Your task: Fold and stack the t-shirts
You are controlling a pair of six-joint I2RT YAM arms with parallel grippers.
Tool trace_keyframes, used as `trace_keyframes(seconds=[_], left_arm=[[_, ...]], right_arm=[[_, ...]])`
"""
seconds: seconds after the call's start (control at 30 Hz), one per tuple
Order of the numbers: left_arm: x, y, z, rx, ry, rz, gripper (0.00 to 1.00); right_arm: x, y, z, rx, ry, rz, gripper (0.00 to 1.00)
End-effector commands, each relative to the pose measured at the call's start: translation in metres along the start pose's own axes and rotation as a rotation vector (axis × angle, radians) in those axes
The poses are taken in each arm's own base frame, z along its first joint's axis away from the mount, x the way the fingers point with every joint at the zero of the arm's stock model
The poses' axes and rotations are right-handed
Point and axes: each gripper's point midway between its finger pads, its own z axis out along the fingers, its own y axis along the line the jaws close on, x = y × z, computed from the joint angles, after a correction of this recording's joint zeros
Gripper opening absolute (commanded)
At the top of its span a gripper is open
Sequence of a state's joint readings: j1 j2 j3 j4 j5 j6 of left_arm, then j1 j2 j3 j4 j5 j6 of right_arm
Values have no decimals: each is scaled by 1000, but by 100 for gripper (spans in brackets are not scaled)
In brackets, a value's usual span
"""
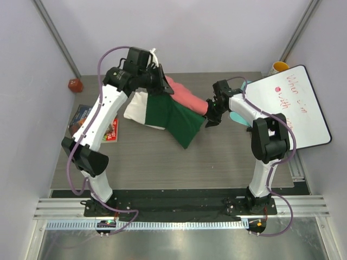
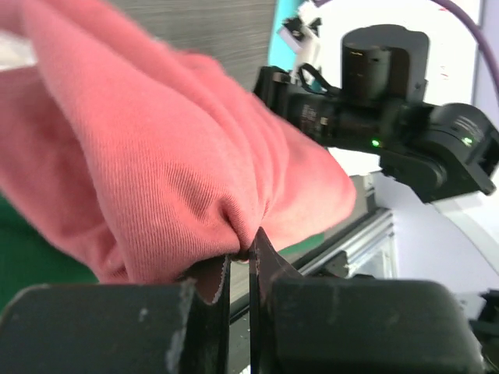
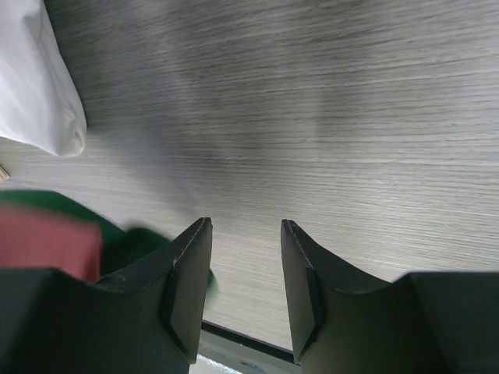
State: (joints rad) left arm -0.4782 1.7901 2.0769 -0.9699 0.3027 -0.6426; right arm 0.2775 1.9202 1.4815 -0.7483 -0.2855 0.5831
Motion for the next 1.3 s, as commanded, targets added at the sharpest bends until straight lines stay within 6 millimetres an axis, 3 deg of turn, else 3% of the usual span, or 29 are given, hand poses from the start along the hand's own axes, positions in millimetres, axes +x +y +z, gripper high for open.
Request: trace_keyframes(seconds=[0.0,0.23,0.33,0.43,0.5,0.53,0.57,0.63,0.7,0.87,0.9,0.97,1.07,1.2,1.23,1.27], left_arm=[[9,-11,8,70,76,0,0],[62,40,45,-68,277,-65,0],[93,64,61,-123,401,-110,0],[129,95,63,-238,540,-151,3],[151,109,62,-276,620,-175,21],[156,111,60,-282,636,-181,41],[160,112,56,-283,640,-180,50],[153,115,51,-311,596,-154,58],[133,109,41,-310,517,-120,61],[48,126,16,-401,180,-57,71],[20,143,4,-414,92,-103,72],[-5,162,-8,-411,24,-195,73],[-41,228,-32,-501,-56,-290,73],[-54,300,-32,-622,-43,-370,74],[-63,305,-30,-599,-55,-384,74],[-60,330,-18,-605,-24,-425,73]], right_arm=[[-30,3,-33,-18,-137,18,46],[-47,-6,-46,-13,-188,51,46],[-46,-9,-46,-7,-186,50,46],[-44,-11,-47,-5,-186,47,46],[-44,-13,-47,-2,-187,45,46],[-43,-14,-47,0,-183,45,46],[-44,-15,-47,0,-185,45,46],[-44,-17,-46,4,-181,46,46],[-44,-18,-45,6,-178,44,46],[-42,-21,-43,8,-169,46,46],[-42,-21,-42,9,-166,45,46],[-40,-22,-42,10,-162,40,46],[-37,-24,-42,13,-156,40,46],[-31,-26,-39,10,-137,48,46],[-30,-26,-38,10,-133,49,46],[-29,-26,-38,9,-131,52,46]])
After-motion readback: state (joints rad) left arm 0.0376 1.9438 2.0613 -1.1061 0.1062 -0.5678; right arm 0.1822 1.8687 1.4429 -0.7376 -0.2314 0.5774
